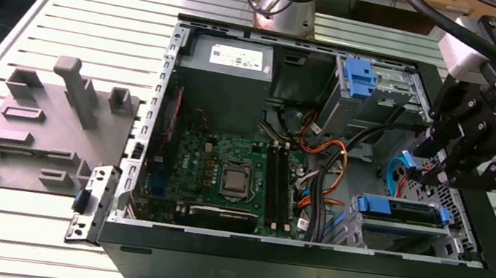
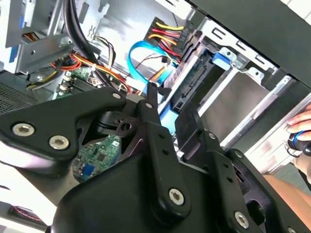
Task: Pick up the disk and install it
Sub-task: 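Insert the first disk wire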
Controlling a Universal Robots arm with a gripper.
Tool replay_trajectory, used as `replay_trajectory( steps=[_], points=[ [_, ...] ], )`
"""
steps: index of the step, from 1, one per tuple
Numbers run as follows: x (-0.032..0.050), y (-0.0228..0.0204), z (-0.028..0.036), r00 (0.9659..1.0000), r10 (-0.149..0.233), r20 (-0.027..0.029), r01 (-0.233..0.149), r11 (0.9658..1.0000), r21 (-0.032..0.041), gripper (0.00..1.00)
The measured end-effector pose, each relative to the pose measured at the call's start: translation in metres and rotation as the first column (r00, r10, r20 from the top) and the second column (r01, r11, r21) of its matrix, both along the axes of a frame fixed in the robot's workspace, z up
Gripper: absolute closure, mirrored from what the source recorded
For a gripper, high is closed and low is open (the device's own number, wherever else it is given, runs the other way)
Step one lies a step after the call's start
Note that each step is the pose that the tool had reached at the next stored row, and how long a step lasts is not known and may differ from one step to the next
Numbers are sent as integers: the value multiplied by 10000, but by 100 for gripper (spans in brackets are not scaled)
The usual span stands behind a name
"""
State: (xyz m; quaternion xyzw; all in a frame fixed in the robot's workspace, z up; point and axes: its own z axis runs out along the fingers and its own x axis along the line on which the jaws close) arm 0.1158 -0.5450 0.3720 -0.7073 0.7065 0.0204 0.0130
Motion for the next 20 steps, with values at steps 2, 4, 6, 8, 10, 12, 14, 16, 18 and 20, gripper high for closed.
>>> replay_trajectory(
  steps=[2, 4, 6, 8, 10, 12, 14, 16, 18, 20],
  points=[
    [0, 19, -4, 10000, 0, 0, 0, 10000, 0, 58],
    [0, 30, -11, 10000, 0, 0, 0, 10000, 1, 58],
    [0, 31, -31, 10000, 0, 0, 0, 10000, 2, 58],
    [0, 31, -56, 10000, 0, -1, 0, 10000, -1, 58],
    [0, 31, -87, 10000, 0, -1, 0, 10000, 0, 58],
    [0, 32, -117, 10000, 0, 0, 0, 10000, 0, 58],
    [0, 32, -140, 10000, 0, 0, 0, 10000, 0, 58],
    [0, 31, -148, 10000, 0, 0, 0, 10000, -7, 58],
    [0, 31, -150, 10000, 0, 0, 0, 10000, -8, 58],
    [0, 30, -150, 10000, 0, 0, 0, 10000, -8, 58]
  ],
)
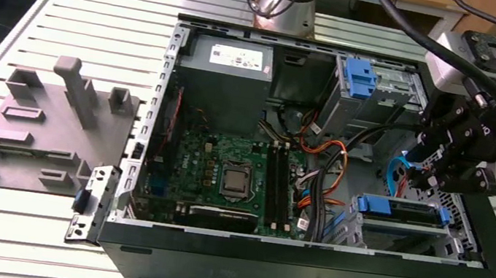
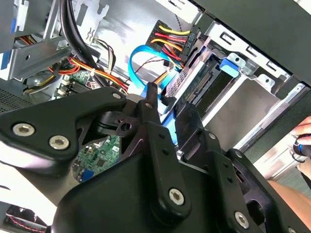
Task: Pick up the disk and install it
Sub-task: 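Insert the first disk wire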
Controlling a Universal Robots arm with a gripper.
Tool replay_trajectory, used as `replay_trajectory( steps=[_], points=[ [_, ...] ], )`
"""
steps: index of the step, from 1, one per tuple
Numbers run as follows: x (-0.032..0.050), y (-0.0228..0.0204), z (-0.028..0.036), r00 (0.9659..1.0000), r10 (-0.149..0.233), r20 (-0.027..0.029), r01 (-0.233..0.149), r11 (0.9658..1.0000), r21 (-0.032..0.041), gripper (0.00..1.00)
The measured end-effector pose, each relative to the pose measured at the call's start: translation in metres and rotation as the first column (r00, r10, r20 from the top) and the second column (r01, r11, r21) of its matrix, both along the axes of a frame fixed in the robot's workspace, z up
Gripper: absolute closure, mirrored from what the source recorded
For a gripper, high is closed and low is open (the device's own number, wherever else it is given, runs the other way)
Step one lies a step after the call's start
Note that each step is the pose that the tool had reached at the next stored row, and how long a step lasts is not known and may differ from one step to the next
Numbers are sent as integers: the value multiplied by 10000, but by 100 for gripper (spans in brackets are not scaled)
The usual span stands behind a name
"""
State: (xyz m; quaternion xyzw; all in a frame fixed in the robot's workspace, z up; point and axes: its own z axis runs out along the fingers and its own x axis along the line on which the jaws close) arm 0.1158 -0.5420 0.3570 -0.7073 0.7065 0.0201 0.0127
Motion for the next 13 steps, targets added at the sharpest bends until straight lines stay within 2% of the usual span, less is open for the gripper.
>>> replay_trajectory(
  steps=[8, 13],
  points=[
    [0, -24, 0, 10000, -2, 0, 2, 10000, -16, 58],
    [0, -92, -4, 10000, -35, -1, 35, 10000, -22, 58]
  ],
)
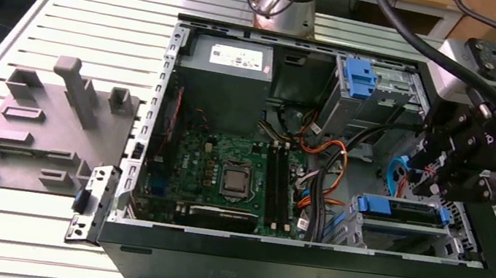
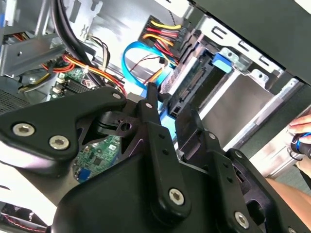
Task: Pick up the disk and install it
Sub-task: 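Insert the first disk wire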
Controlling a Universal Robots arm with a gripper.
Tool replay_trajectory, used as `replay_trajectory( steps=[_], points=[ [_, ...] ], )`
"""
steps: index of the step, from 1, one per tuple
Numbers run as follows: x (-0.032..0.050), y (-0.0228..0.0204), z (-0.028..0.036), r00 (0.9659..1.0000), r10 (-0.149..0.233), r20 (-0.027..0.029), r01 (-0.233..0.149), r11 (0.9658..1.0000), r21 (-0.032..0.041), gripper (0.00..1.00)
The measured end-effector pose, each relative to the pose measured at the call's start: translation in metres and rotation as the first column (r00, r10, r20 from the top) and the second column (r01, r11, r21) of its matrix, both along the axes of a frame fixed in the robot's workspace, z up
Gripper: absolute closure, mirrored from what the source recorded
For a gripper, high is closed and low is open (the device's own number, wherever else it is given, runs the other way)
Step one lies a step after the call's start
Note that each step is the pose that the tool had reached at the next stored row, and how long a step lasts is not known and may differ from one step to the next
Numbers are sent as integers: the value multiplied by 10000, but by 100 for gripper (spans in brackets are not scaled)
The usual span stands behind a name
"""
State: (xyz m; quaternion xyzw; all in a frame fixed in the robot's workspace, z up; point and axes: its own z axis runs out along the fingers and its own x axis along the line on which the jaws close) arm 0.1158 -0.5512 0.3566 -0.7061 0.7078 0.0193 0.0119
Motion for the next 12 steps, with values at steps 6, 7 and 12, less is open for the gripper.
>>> replay_trajectory(
  steps=[6, 7, 12],
  points=[
    [0, -91, -11, 10000, -61, -1, 61, 10000, 1, 58],
    [0, -91, -10, 10000, -61, -1, 61, 10000, 0, 58],
    [0, -92, -11, 10000, -62, 0, 62, 10000, 0, 58]
  ],
)
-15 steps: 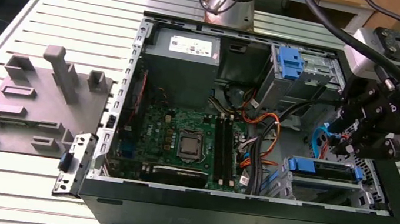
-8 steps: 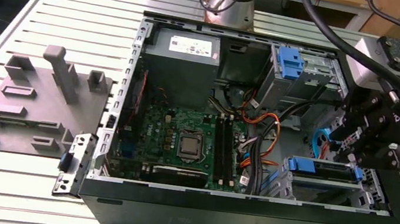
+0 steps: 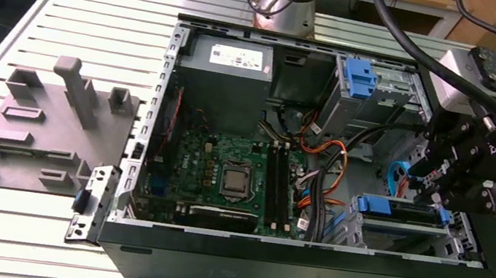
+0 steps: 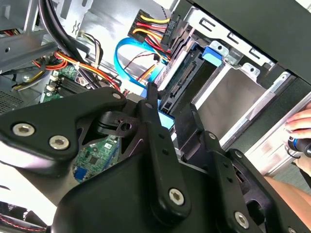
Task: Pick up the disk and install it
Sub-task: 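Insert the first disk wire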
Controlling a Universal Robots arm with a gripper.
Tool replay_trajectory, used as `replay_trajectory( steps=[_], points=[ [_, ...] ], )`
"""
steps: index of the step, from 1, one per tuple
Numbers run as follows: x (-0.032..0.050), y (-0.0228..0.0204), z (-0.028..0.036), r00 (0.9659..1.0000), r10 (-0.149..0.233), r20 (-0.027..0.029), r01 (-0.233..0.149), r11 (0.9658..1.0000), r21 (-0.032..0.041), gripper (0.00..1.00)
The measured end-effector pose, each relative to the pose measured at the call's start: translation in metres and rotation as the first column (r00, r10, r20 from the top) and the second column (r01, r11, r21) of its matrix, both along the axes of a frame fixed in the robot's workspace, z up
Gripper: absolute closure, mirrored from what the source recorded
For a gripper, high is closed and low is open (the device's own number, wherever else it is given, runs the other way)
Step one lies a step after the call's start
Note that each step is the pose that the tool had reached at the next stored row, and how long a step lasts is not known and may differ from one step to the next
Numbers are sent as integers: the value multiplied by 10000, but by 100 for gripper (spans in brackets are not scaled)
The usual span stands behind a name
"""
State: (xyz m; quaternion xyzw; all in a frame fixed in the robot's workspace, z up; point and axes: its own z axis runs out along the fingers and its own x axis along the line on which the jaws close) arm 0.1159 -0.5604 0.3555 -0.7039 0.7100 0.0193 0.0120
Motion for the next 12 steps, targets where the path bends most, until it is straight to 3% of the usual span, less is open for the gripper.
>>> replay_trajectory(
  steps=[3, 5, 7, 12],
  points=[
    [0, 0, 0, 10000, 0, 0, 0, 10000, -1, 65],
    [0, 0, 0, 10000, 0, -1, 0, 10000, -1, 78],
    [0, -1, 0, 10000, 0, 0, 0, 10000, 0, 83],
    [0, -1, 0, 10000, 0, 0, 0, 10000, -1, 84]
  ],
)
